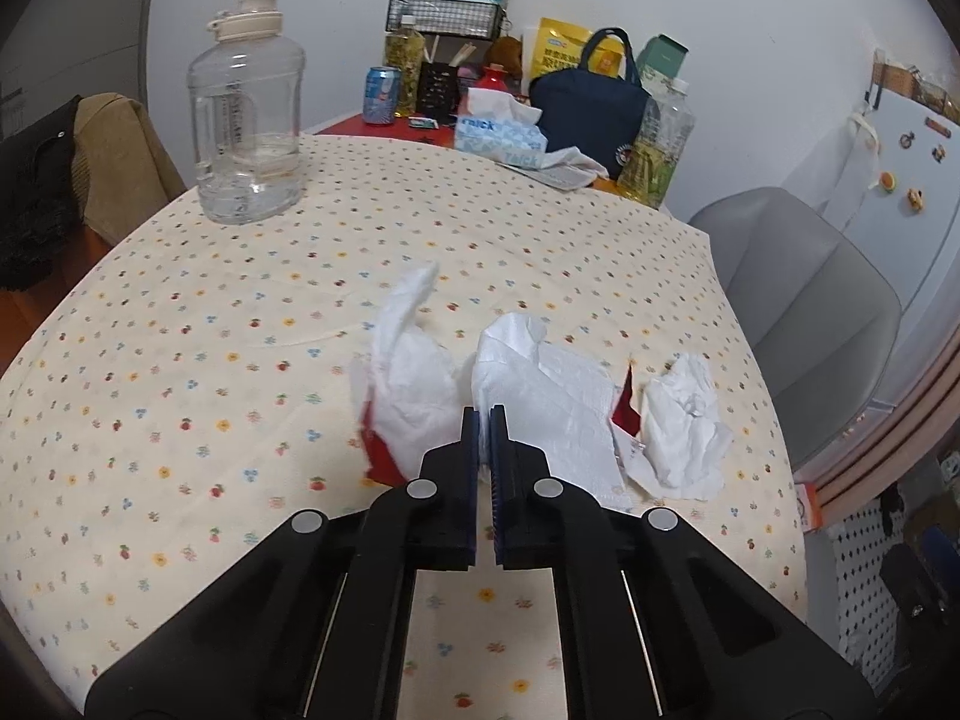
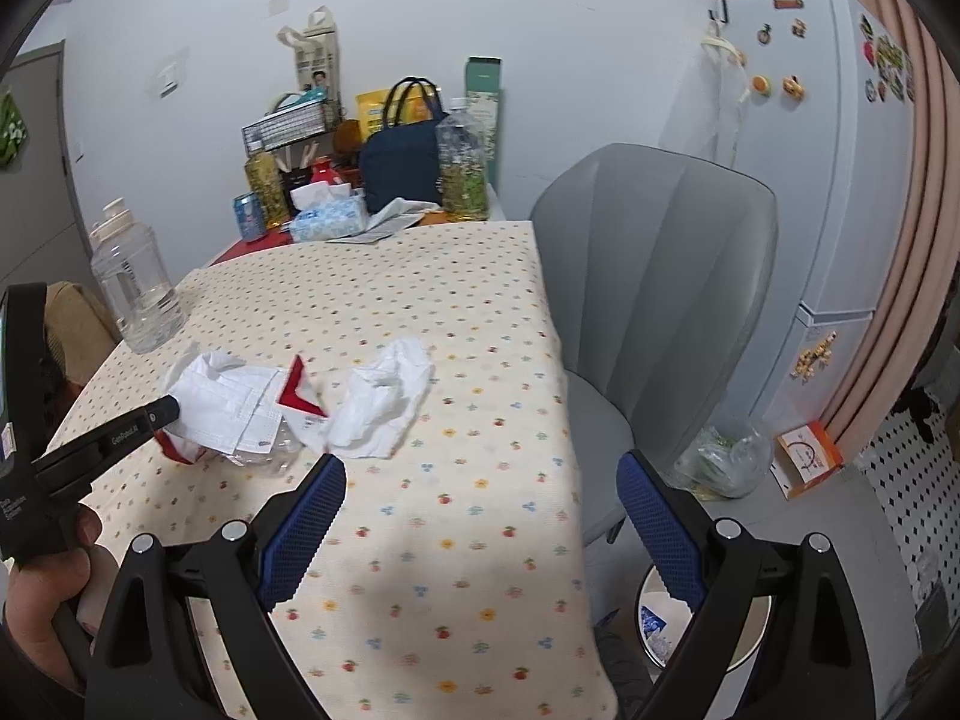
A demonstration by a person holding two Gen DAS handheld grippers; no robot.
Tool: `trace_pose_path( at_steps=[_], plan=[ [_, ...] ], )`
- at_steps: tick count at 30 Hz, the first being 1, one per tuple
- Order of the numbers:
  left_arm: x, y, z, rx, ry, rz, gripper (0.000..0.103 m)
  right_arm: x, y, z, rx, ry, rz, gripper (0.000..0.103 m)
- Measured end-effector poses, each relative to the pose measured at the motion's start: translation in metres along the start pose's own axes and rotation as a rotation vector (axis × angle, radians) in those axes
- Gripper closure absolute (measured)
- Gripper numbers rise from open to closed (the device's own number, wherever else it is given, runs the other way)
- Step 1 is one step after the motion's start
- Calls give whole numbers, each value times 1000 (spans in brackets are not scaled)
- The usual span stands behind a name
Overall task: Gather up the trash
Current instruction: 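Grasp the white plastic wrapper with the left tool, then grasp the clear plastic bottle with the right tool while the left tool holds the wrapper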
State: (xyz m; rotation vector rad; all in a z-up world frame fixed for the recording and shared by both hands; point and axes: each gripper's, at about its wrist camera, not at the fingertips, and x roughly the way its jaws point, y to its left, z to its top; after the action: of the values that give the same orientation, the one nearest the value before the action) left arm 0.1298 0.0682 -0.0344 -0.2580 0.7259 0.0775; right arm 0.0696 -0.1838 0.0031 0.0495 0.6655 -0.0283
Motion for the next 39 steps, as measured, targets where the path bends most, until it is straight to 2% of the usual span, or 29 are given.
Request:
trace_pose_path(
  at_steps=[11,15,28,39],
  plan=[
    [-29,49,9,-77,-72,46,99,-4,41,0,-63,-7,56,14],
    [-35,67,10,-108,-91,84,99,-3,53,-1,-76,-5,77,14],
    [-6,81,-4,-112,-29,114,99,15,85,3,-136,16,112,14],
    [25,95,-8,-114,33,143,99,47,122,2,-189,77,135,17]
  ],
)
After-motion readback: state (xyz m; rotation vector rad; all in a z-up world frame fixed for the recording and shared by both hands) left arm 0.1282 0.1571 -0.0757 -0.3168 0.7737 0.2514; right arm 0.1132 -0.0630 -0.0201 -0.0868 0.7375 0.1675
